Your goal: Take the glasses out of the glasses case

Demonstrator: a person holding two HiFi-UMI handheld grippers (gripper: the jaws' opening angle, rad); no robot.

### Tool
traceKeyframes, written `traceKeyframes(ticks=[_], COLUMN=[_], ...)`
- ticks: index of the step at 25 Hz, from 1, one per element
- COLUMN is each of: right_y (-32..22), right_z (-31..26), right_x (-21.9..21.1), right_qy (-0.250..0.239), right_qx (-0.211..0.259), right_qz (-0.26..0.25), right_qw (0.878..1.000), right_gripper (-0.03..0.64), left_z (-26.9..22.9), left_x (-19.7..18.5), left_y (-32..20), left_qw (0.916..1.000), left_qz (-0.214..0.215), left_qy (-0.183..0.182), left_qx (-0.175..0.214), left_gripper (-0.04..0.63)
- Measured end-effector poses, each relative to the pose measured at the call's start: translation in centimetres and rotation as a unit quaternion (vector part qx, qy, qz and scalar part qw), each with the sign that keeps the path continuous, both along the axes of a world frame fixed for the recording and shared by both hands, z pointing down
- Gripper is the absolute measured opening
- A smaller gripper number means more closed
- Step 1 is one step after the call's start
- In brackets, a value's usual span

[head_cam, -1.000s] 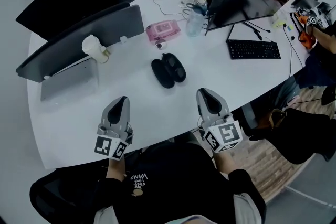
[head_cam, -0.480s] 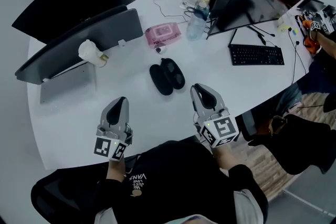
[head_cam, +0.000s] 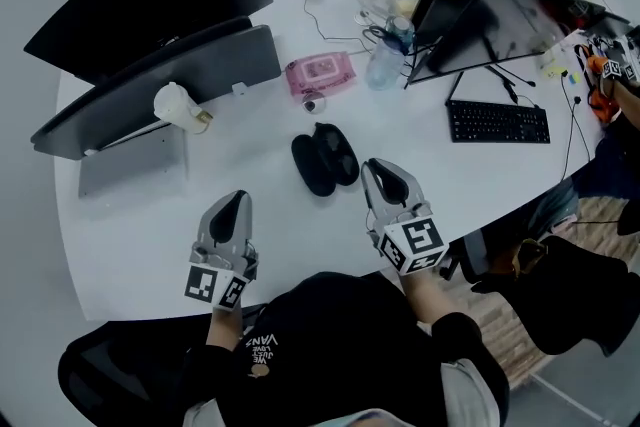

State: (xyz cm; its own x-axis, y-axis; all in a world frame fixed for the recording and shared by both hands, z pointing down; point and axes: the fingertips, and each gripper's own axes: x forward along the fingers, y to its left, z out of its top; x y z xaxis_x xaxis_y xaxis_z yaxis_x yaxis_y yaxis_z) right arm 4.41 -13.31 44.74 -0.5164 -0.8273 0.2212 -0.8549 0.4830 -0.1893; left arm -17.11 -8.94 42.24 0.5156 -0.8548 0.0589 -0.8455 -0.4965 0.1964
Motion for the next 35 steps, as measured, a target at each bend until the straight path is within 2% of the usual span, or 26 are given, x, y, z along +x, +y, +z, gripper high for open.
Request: traceKeyframes(ticks=[15,35], right_y=[-4.0,-5.4], right_z=[4.1,11.7], right_x=[-1.1,-2.9], right_qy=[0.013,0.052], right_qx=[-0.036,-0.101], right_qz=[-0.023,-0.047], right_qw=[0.999,0.992], right_gripper=[0.032,0.035], left_z=[1.4,3.3], left_x=[-1.2,-1.0], left_y=[-1.0,-2.4], left_qw=[0.9991,0.9982], left_qz=[-0.036,-0.032], left_qy=[-0.008,-0.015], left_qx=[-0.021,-0.048], left_gripper=[0.000,0.000])
